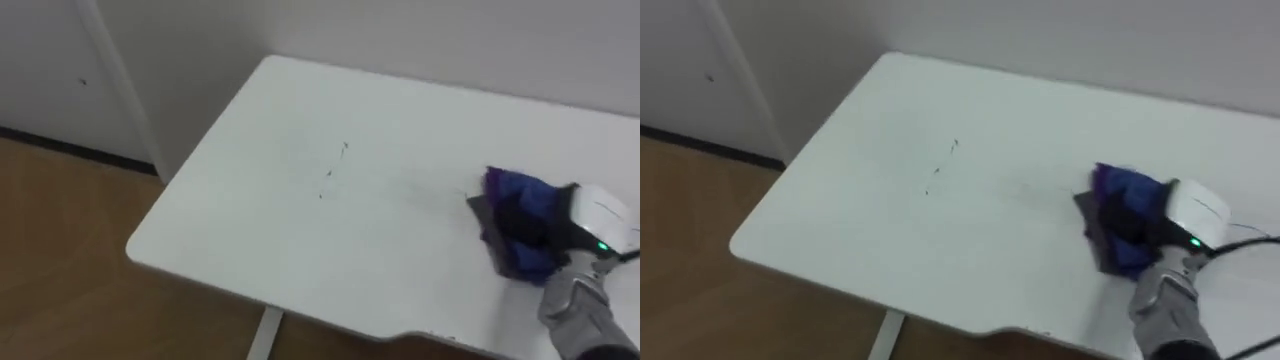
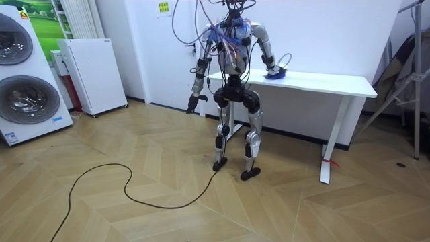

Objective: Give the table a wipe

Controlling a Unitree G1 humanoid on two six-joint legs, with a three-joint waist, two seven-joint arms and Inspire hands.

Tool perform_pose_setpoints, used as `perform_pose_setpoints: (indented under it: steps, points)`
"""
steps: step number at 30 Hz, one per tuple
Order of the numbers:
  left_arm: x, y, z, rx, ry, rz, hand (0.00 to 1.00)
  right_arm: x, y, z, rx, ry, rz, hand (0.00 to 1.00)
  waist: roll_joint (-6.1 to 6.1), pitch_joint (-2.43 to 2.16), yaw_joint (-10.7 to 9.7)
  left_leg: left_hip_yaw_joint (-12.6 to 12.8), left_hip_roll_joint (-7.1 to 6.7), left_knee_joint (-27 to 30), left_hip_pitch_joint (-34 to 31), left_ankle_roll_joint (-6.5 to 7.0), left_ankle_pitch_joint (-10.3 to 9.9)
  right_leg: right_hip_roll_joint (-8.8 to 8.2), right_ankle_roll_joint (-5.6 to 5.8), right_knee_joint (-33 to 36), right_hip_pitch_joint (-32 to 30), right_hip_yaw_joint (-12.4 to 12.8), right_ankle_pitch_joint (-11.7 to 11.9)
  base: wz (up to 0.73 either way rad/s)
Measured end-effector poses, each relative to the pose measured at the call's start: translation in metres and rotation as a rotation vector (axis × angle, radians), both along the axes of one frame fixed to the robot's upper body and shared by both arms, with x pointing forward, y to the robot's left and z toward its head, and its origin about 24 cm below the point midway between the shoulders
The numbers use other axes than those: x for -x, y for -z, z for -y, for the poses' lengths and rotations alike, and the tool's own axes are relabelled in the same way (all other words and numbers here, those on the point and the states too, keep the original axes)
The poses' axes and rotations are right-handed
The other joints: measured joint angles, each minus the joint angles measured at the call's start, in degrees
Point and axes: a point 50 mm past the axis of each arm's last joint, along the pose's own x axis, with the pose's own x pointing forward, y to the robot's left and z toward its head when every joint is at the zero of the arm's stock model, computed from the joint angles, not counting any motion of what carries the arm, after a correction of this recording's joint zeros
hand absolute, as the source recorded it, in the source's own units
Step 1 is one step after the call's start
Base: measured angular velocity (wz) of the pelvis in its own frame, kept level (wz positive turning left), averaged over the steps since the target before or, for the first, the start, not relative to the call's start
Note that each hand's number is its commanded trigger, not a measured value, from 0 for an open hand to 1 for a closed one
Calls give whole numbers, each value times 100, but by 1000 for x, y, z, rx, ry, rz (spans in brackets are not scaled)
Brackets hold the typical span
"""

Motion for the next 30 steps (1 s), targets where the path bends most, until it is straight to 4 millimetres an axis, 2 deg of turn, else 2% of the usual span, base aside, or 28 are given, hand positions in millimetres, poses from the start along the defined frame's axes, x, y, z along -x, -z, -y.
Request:
perform_pose_setpoints:
  steps: [1,3,6,8,10,11,12,13,14,15,16,17,18,19,20,21,22,23,24,25,26,27,28,29,30]
  points:
    - [-1,0,1,11,6,-3,0,-10,-9,-18,4,-77,31,100,2,9,71,-45,0,68,-67,10,1,-3,-19,83,-87,-8,-17,13]
    - [3,1,1,17,5,-20,0,-21,-20,-31,-4,-145,66,100,39,11,216,-139,-62,172,-167,45,-21,-85,27,280,-174,-48,-124,36]
    - [20,-1,-3,7,-14,-66,0,-20,-20,-25,-6,-133,64,100,33,6,228,-83,-189,297,-194,151,-85,-370,137,646,-218,-191,-272,35]
    - [27,-2,-5,0,-27,-83,0,-8,-7,-12,16,-101,9,100,31,5,169,-7,-199,352,-143,215,-131,-475,138,842,-223,-172,-271,15]
    - [29,-4,-10,-10,-27,-80,0,17,13,5,-24,-30,-15,100,44,-4,41,240,-131,416,-23,306,-262,-580,165,1031,-203,-103,-253,-9]
    - [30,-5,-12,-13,-32,-75,0,22,17,7,-36,-17,-13,100,49,-12,-15,342,-88,424,6,328,-310,-604,182,1112,-205,-71,-244,-26]
    - [29,-7,-18,-23,-45,-57,0,32,23,13,-65,16,-10,100,81,0,-143,464,-19,446,57,357,-365,-656,224,1242,-216,53,-201,-9]
    - [25,-10,-26,-44,-36,-39,0,46,31,22,-91,72,-15,100,48,-69,-287,607,80,469,55,361,-395,-722,227,1407,-222,102,-136,11]
    - [20,-12,-30,-51,-28,-20,0,53,35,28,-103,103,-19,100,40,-91,-376,670,143,509,48,350,-424,-783,243,1495,-229,125,-138,44]
    - [8,-16,-37,-72,-9,26,0,69,41,41,-117,174,-27,100,34,-110,-501,829,295,595,63,313,-477,-919,272,1679,-221,302,-165,41]
    - [-1,-20,-43,-98,-4,66,0,82,46,52,-124,237,-39,100,20,-155,-552,952,450,611,94,258,-507,-1042,290,1671,-222,466,-156,29]
    - [-4,-21,-46,-111,-5,82,0,87,48,57,-127,262,-42,100,13,-164,-586,942,496,622,94,228,-513,-1081,311,1614,-224,546,-143,3]
    - [-9,-24,-50,-130,-4,99,0,95,50,64,-124,296,-48,100,-18,-181,-638,911,594,653,78,162,-522,-1131,361,1363,-221,704,-100,0]
    - [-15,-27,-55,-143,2,113,0,100,51,70,-123,323,-48,100,-78,-206,-675,849,672,696,39,81,-523,-1154,397,950,-118,722,-15,6]
    - [-19,-28,-57,-149,5,122,0,105,52,72,-126,338,-53,100,-121,-211,-717,810,704,700,35,32,-528,-1157,398,698,-26,699,61,21]
    - [-23,-30,-59,-156,10,132,0,112,54,75,-133,356,-60,100,-193,-217,-808,713,766,716,30,-72,-531,-1150,404,307,177,568,206,26]
    - [-26,-30,-58,-157,14,143,0,114,55,76,-139,360,-59,100,-273,-217,-862,664,830,731,38,-188,-539,-1139,444,92,292,443,319,18]
    - [-26,-31,-58,-157,16,147,0,113,54,76,-141,354,-56,100,-303,-216,-866,665,868,741,45,-264,-545,-1125,449,68,303,367,339,-7]
    - [-26,-30,-56,-155,15,149,0,108,52,74,-149,336,-46,100,-327,-209,-866,677,1000,784,55,-438,-556,-1031,438,94,296,185,484,-32]
    - [-23,-28,-52,-147,10,145,0,102,49,73,-157,324,-34,100,-292,-223,-828,718,1184,785,86,-630,-531,-902,746,162,290,9,293,-41]
    - [-22,-27,-50,-140,8,146,0,99,47,72,-160,319,-27,100,-256,-214,-795,758,1261,752,107,-731,-486,-828,790,268,253,-22,162,-37]
    - [-19,-23,-43,-121,2,143,0,94,44,72,-157,311,-14,100,-181,-210,-801,737,1436,555,168,-937,-354,-675,642,539,104,-50,-46,-16]
    - [-16,-20,-36,-102,-5,142,0,91,41,74,-151,301,-8,100,-158,-213,-801,726,1547,340,218,-1074,-164,-596,512,783,-34,-93,-265,0]
    - [-14,-18,-33,-91,-9,139,0,90,39,76,-144,298,-6,100,-156,-213,-810,727,1575,267,253,-1115,-62,-595,452,897,-83,-136,-378,32]
    - [-8,-14,-24,-69,-19,128,0,91,36,81,-134,296,-8,100,-214,-176,-912,733,1595,162,239,-1088,180,-596,394,1059,-130,-222,-574,53]
